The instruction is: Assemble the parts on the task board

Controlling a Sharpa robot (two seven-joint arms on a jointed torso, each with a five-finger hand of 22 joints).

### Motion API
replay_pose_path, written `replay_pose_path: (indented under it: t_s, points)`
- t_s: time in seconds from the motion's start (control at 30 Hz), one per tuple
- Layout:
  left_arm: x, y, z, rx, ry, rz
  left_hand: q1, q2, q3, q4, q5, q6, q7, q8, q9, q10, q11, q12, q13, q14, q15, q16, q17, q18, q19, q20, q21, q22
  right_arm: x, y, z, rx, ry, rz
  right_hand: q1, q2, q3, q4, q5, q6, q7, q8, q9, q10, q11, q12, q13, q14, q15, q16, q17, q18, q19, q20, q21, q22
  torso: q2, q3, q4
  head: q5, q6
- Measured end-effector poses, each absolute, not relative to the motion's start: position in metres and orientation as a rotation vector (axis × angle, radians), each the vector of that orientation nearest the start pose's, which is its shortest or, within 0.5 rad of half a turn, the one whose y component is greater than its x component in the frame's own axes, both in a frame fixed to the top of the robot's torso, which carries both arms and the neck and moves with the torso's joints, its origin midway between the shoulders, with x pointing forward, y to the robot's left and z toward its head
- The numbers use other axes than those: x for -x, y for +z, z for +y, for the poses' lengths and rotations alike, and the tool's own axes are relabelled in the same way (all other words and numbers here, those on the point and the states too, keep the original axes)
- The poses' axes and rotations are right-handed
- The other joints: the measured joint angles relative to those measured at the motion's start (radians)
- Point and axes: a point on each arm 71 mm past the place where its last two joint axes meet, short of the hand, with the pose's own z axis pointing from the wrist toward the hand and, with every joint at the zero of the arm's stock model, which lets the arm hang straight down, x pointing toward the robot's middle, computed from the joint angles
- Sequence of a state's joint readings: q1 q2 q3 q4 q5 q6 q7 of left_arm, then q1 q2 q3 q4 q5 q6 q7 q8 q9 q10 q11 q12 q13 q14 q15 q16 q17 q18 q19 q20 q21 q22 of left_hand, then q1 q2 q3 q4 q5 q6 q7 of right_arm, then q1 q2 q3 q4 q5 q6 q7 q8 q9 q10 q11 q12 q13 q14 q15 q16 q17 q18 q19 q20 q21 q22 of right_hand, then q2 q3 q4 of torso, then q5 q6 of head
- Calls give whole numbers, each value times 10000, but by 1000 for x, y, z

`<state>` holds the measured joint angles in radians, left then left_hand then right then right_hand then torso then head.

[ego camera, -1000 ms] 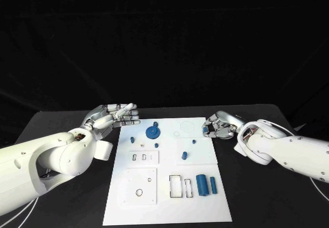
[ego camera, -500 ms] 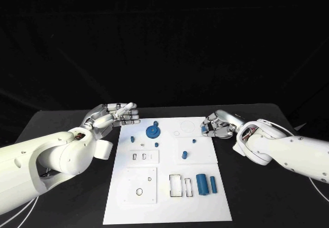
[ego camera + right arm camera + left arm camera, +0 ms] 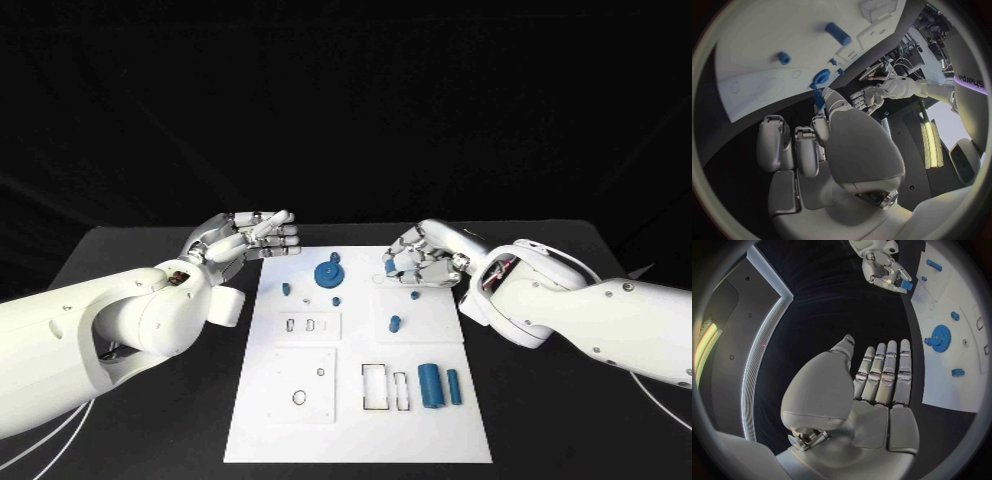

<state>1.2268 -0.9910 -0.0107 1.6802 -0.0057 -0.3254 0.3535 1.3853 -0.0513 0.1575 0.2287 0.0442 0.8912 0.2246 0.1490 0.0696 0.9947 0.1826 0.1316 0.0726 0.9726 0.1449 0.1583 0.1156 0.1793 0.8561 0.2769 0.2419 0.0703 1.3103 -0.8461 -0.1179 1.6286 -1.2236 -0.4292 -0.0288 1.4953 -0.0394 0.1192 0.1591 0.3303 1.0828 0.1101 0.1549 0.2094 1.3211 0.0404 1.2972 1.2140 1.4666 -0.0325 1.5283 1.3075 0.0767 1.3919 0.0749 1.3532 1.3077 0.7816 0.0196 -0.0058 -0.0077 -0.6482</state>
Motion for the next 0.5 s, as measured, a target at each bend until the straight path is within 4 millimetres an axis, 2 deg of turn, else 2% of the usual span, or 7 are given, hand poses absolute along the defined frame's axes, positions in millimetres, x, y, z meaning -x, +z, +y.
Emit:
replay_pose_path:
  t_s: [0.1,0.13,0.3,0.5]
  points:
    - [-469,-146,235,11103,-15496,14016,0,0,0,0,0,0,0,0,0,0,0,0,0,0,0,0,0,0,0,0,0,0,-467,-145,-143,921,9142,15809,0,0,12,11,-55,-2,-2,0,0,0,0,0,0,0,0,0,0,0,0,0,0,0,-41,-6,-1,128,-56]
    - [-469,-147,235,11103,-15496,14016,0,0,0,0,0,0,0,0,0,0,0,0,0,0,0,0,0,1,0,0,0,0,-467,-145,-140,968,9171,15816,1,0,28,-4,-56,-2,-2,0,0,0,0,0,0,0,0,0,0,0,0,0,0,0,-55,-10,-1,162,-82]
    - [-472,-148,233,11112,-15463,14015,0,0,0,0,0,0,0,0,0,0,0,0,0,0,0,0,0,-1,0,0,0,0,-462,-151,-102,1672,9341,16009,1,-1,123,-61,-175,-18,-18,0,0,0,0,-1,0,0,0,0,-1,-1,-1,0,0,-1,-105,-25,19,312,-167]
    - [-473,-149,233,11124,-15426,14007,0,0,0,0,0,0,0,0,0,0,0,0,0,0,0,0,0,-1,0,0,0,0,-457,-168,-76,2171,9193,16385,1,-1,138,-57,-251,-21,-21,0,0,-34,-36,-43,-6,0,0,0,-1,-1,-1,0,0,-2,-139,-44,53,482,-277]
